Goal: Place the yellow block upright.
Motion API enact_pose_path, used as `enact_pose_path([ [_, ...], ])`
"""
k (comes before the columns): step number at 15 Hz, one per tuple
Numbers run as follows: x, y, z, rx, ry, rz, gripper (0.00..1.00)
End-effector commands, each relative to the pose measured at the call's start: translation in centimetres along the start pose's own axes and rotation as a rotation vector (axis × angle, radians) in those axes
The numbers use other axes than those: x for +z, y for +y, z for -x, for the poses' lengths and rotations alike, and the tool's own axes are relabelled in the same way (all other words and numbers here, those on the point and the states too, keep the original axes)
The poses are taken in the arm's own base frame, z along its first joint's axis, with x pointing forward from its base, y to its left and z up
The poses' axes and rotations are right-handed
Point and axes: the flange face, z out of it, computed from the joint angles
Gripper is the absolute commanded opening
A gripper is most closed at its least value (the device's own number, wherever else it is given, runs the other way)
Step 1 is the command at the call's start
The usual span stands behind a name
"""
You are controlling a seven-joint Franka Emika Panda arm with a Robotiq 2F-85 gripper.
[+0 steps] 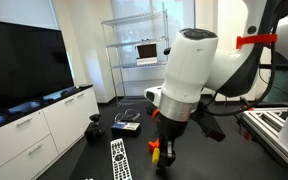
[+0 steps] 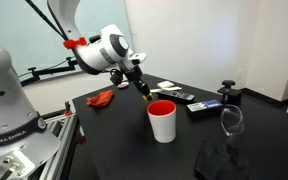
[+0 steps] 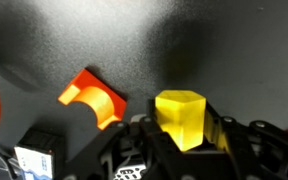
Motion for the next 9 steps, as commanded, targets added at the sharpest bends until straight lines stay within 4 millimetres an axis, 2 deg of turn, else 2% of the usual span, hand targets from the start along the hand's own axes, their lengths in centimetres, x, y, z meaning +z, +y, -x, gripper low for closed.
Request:
enact_pose_path([
  [1, -1.7, 0.5, -3.8, 0.076, 0.116, 0.042, 0.20],
  [4, -3.4, 0.2, -8.2, 0.119, 0.245, 0.086, 0.20],
  [6, -4.2, -0.5, -10.4, 0.143, 0.322, 0.134, 0.20],
  [9, -4.0, -2.6, -10.5, 0.182, 0.386, 0.192, 0.20],
])
